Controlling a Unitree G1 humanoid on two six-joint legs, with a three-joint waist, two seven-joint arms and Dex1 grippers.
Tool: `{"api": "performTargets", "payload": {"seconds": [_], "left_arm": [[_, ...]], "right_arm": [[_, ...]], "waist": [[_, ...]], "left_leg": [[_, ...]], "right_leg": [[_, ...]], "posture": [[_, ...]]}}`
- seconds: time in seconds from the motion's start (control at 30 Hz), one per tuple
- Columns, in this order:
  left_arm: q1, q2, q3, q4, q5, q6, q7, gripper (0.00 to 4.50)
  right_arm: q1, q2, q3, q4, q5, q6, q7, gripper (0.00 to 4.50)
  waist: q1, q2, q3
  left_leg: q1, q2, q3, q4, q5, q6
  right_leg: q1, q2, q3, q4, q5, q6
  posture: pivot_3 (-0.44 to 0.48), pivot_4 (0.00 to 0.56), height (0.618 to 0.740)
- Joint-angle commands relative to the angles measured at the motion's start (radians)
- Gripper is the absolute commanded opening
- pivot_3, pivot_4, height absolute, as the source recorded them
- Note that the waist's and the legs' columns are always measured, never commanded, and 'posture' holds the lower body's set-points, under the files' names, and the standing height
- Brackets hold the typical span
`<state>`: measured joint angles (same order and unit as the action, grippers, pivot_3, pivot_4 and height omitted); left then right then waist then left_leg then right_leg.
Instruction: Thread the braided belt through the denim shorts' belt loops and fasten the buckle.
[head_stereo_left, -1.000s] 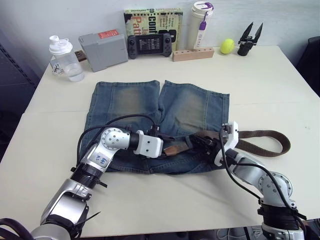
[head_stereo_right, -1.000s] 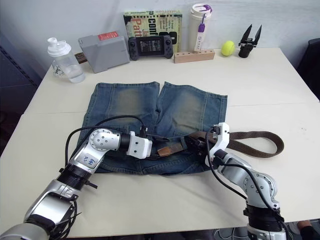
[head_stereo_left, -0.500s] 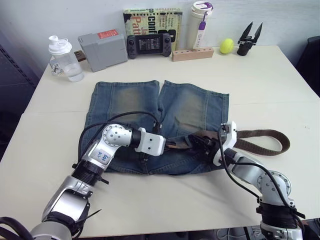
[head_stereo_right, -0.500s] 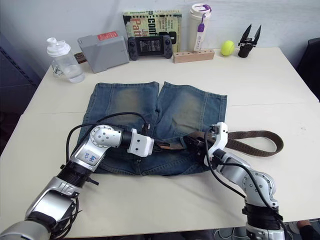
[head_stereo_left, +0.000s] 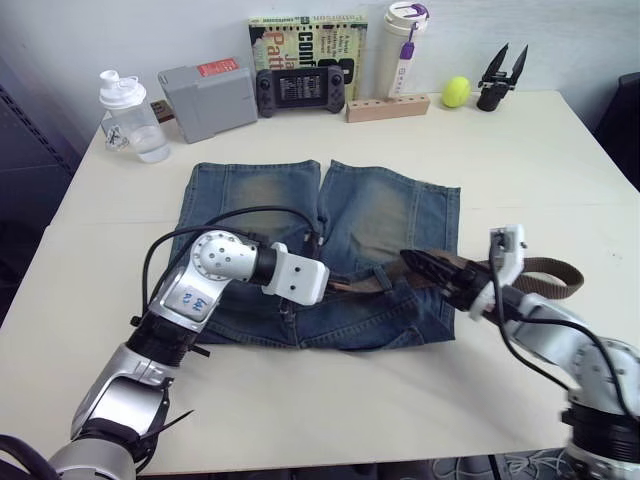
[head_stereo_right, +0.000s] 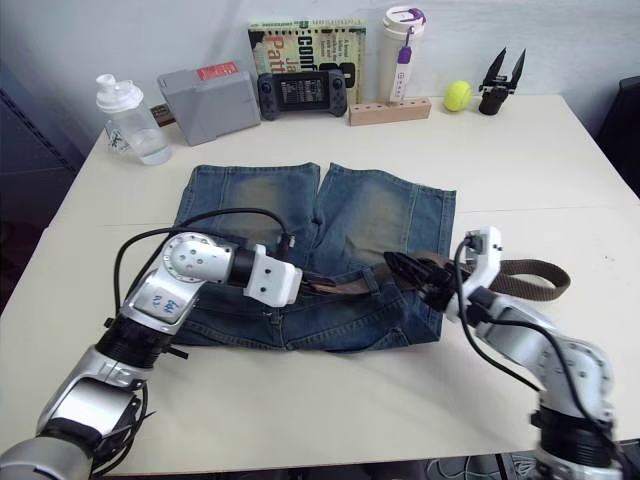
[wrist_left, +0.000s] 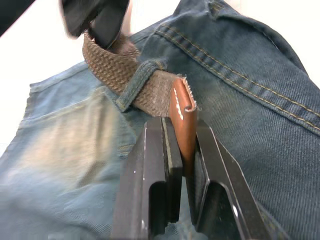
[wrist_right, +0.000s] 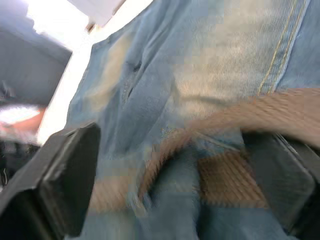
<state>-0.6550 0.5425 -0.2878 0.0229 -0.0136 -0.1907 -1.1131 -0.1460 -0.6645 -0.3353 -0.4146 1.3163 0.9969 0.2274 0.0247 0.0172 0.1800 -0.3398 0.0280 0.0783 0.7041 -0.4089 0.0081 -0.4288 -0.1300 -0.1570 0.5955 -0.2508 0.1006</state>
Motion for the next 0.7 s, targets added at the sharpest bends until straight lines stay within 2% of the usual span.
{"api": "performTargets", "payload": {"seconds": [0.03, 0.2, 0.3, 0.43, 0.5, 0.6, 0.7], "left_arm": [[0.046, 0.028, 0.064, -0.083, -0.075, 0.024, 0.008, 0.00], [0.137, 0.080, 0.119, -0.143, -0.136, 0.062, -0.004, 0.00], [0.201, 0.112, 0.136, -0.161, -0.138, 0.060, 0.000, 0.00], [0.259, 0.126, 0.155, -0.191, -0.144, 0.079, 0.027, 0.00], [0.271, 0.124, 0.158, -0.205, -0.146, 0.091, 0.039, 0.00], [0.276, 0.116, 0.154, -0.220, -0.141, 0.104, 0.057, 0.00], [0.276, 0.112, 0.148, -0.225, -0.138, 0.108, 0.066, 0.00]], "right_arm": [[0.065, -0.131, 0.000, -0.183, -0.087, -0.058, 0.283, 4.47], [0.183, -0.300, 0.109, -0.290, -0.419, -0.267, 0.530, 4.47], [0.235, -0.375, 0.243, -0.288, -0.741, -0.536, 0.628, 4.47], [0.216, -0.375, 0.399, -0.212, -1.082, -0.839, 0.632, 4.47], [0.206, -0.359, 0.446, -0.168, -1.195, -0.951, 0.622, 4.47], [0.177, -0.343, 0.542, -0.037, -1.458, -1.111, 0.540, 4.47], [0.156, -0.301, 0.565, 0.039, -1.539, -1.099, 0.500, 3.61]], "waist": [[-0.001, -0.001, 0.000], [0.000, -0.003, 0.001], [0.000, -0.003, 0.001], [0.002, -0.004, 0.001], [0.001, -0.004, 0.001], [0.002, -0.005, 0.001], [-0.001, -0.010, -0.002]], "left_leg": [[0.001, 0.000, -0.001, 0.000, 0.000, 0.000], [0.001, 0.000, 0.000, 0.001, 0.000, 0.000], [0.001, 0.000, 0.000, 0.001, 0.000, 0.000], [0.002, -0.001, 0.000, 0.002, 0.000, 0.000], [0.001, 0.000, -0.001, 0.003, 0.000, 0.000], [0.001, 0.000, -0.001, 0.004, 0.000, 0.000], [0.002, 0.000, -0.001, 0.004, 0.000, 0.000]], "right_leg": [[0.001, 0.000, 0.000, 0.000, 0.000, 0.000], [0.001, 0.000, 0.000, 0.000, 0.000, 0.000], [0.001, -0.001, 0.000, 0.000, 0.000, 0.000], [0.002, -0.001, 0.000, 0.000, 0.000, 0.000], [0.002, -0.001, 0.000, 0.000, 0.000, 0.000], [0.003, -0.001, -0.001, 0.000, 0.000, 0.000], [0.004, 0.000, -0.001, 0.000, 0.000, 0.000]], "posture": [[0.000, 0.150, 0.720], [0.000, 0.150, 0.720], [0.000, 0.150, 0.720], [0.000, 0.150, 0.720], [0.000, 0.150, 0.720], [0.000, 0.150, 0.720], [0.000, 0.150, 0.720]]}}
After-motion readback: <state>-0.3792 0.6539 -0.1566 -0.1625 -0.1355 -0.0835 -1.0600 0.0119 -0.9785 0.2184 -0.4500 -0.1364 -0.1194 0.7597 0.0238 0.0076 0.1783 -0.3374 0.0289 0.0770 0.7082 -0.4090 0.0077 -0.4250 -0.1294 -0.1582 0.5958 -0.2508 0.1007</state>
